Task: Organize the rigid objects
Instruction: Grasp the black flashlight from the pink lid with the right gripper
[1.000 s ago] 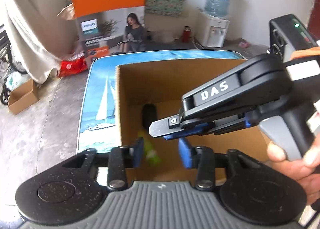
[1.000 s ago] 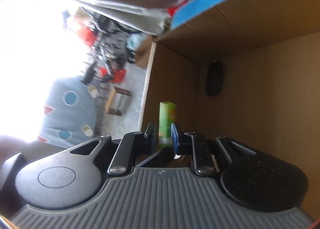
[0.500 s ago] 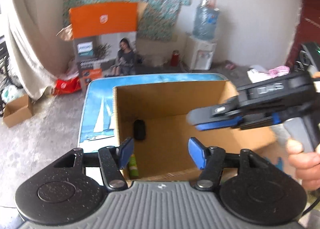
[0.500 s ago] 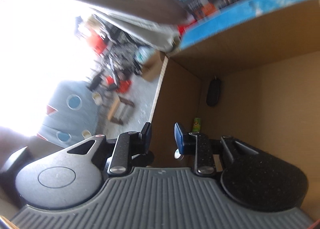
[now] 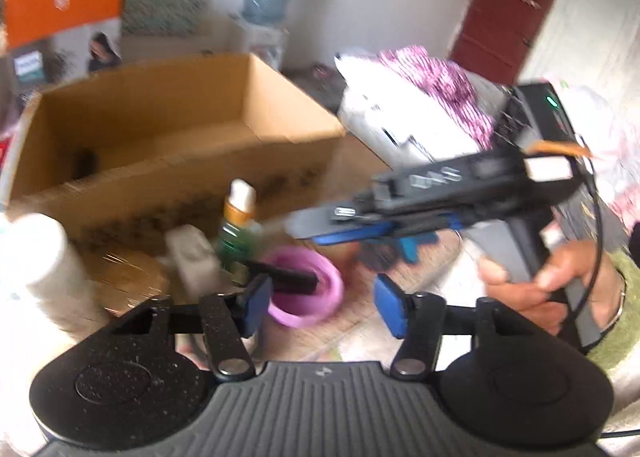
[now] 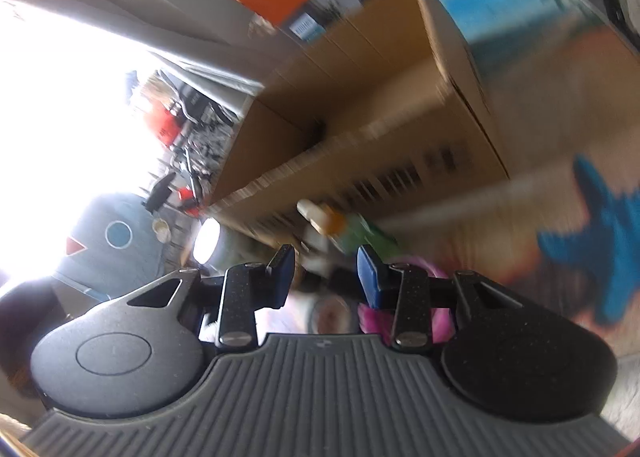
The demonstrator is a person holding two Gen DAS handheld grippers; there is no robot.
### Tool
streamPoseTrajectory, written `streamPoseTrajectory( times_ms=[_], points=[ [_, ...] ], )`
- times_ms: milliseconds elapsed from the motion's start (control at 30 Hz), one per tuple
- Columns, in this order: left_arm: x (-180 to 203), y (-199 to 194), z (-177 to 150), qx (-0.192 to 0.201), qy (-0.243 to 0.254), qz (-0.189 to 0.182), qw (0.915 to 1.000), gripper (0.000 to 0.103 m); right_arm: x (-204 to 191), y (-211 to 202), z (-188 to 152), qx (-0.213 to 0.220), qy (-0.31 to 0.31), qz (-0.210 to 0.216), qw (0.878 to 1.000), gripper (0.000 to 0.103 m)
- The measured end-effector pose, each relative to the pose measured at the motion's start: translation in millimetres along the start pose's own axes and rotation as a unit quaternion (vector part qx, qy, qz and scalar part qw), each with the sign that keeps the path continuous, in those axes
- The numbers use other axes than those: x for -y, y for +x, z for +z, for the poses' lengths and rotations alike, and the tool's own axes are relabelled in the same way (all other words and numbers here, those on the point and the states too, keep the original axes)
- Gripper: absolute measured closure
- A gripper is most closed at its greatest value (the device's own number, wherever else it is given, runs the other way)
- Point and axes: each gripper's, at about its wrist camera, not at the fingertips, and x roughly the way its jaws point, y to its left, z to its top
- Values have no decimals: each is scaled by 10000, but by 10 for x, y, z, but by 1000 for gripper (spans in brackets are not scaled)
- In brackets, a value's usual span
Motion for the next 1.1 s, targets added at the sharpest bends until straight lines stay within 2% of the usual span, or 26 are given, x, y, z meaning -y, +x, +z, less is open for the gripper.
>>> streamPoseTrajectory(
  times_ms=[133, 200, 300, 500, 600, 733, 1100],
  points=[
    [82, 334, -42, -134, 79, 68, 9999, 57, 88, 224, -24, -108, -51, -94, 9999, 68],
    [64, 476, -55, -270, 19, 76, 9996, 63, 124, 324, -8, -181, 0, -105, 9998, 68],
    [28, 592, -64, -427, -96, 102, 9990, 63, 166, 457, -6, -326, 119, -92, 9994, 68],
    [-88, 647, -33, -565, -273, 60, 9980, 63, 260, 452, -73, -464, 295, 18, 9985, 69],
    [-98, 625, -22, -562, -191, 227, 9980, 63, 281, 448, -80, -587, 357, 65, 9976, 68],
    [-136, 594, -40, -534, -221, 195, 9981, 63, 285, 474, -101, -782, 355, 105, 9962, 68],
    [-97, 594, -71, -398, -69, 287, 9988, 67, 262, 486, -116, -619, 347, 111, 9974, 68]
  ],
)
